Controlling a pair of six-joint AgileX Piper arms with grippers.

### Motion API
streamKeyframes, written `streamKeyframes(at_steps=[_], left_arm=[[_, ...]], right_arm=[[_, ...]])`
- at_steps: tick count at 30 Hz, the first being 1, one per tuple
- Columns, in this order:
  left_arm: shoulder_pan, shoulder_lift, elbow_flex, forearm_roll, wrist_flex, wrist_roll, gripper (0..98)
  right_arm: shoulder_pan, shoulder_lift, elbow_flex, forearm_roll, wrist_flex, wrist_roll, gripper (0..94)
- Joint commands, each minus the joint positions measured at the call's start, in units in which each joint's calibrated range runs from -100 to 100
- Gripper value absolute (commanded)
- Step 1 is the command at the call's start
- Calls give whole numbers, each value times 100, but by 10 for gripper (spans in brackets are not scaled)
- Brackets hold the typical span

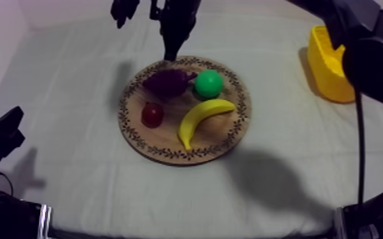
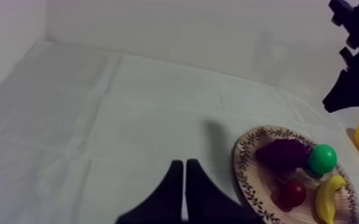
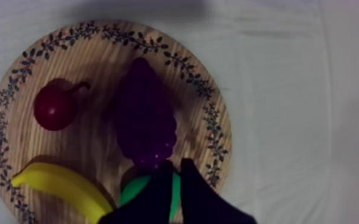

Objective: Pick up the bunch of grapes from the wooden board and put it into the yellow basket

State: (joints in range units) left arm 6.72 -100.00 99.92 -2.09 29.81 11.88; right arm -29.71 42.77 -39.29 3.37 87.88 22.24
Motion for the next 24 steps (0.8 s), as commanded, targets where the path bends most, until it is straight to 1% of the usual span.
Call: streamKeyframes(at_steps=[1, 4, 9, 15, 19, 24], left_arm=[[-3, 0, -3, 2, 2, 1, 1], [-3, 0, -3, 2, 2, 1, 1], [-3, 0, -3, 2, 2, 1, 1], [-3, 0, -3, 2, 2, 1, 1], [-3, 0, -3, 2, 2, 1, 1], [-3, 0, -3, 2, 2, 1, 1]], right_arm=[[0, 166, -175, 20, 8, -23, 107], [0, 319, -294, 36, 37, -23, 189], [16, 440, -337, 40, 72, 12, 406], [78, 478, -321, 8, 138, 152, 606], [99, 484, -307, -39, 168, 279, 666], [106, 508, -272, -130, 232, 435, 685]])
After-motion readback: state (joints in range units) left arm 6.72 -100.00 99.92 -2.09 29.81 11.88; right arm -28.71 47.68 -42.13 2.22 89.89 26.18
